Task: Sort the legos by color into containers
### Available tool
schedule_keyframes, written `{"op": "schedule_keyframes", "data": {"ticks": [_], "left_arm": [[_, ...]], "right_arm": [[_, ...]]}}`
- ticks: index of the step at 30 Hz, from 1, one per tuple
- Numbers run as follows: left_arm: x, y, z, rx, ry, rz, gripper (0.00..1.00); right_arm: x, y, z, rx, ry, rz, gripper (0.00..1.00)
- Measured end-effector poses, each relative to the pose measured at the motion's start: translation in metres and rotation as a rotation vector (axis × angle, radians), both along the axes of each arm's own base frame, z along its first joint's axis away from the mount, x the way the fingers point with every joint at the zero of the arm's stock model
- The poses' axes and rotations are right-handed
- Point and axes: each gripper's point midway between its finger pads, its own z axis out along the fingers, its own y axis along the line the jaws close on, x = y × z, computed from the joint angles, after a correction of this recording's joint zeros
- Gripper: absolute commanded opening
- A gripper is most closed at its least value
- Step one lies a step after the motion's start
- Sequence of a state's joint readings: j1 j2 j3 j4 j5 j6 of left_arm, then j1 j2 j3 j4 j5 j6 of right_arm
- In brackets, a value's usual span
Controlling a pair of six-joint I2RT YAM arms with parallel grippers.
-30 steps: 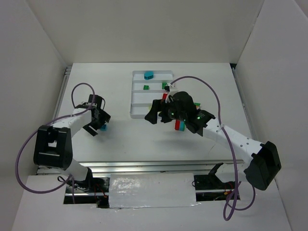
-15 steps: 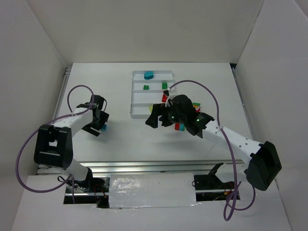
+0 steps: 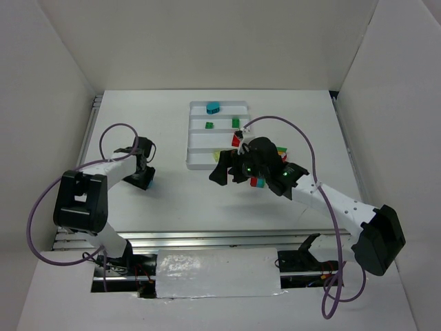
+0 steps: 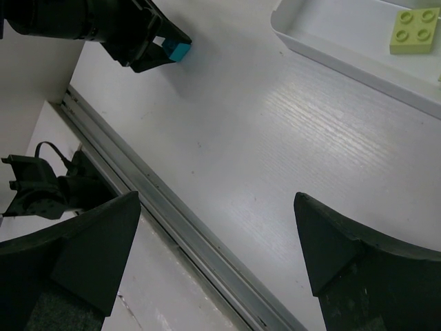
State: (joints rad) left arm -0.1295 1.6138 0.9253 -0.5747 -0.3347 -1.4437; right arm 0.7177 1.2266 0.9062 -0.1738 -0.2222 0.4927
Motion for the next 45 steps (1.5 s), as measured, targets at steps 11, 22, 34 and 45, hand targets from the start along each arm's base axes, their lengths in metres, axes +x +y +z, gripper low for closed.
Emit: {"op": "schedule_keyframes", "data": {"ticks": [11,22,34,45], "left_arm": [[0.048,-0.035,0.033,0.019,-0.149,-0.268,0.00],[0.272,-0.144,0.156,-0.009,-0.776,-0.788,0.00],[0.364,-0.202,0.087,-0.027,-0.928,-1.002,0.10],[0.358,-0.195,0.055,0.013,-0.881,-0.984,0.67]], "right_arm": [[-0.005,-0.006,-0.002,0.012,-0.004,-0.013,1.00],[-0.015,-0.027,0.031,0.104,-0.071,-0.083,1.00],[-0.031,-0.038,0.017,0.087,-0.044,-0.065,1.00],[-0.032,-0.040,0.018,0.085,-0.056,-0.059,1.00]]}}
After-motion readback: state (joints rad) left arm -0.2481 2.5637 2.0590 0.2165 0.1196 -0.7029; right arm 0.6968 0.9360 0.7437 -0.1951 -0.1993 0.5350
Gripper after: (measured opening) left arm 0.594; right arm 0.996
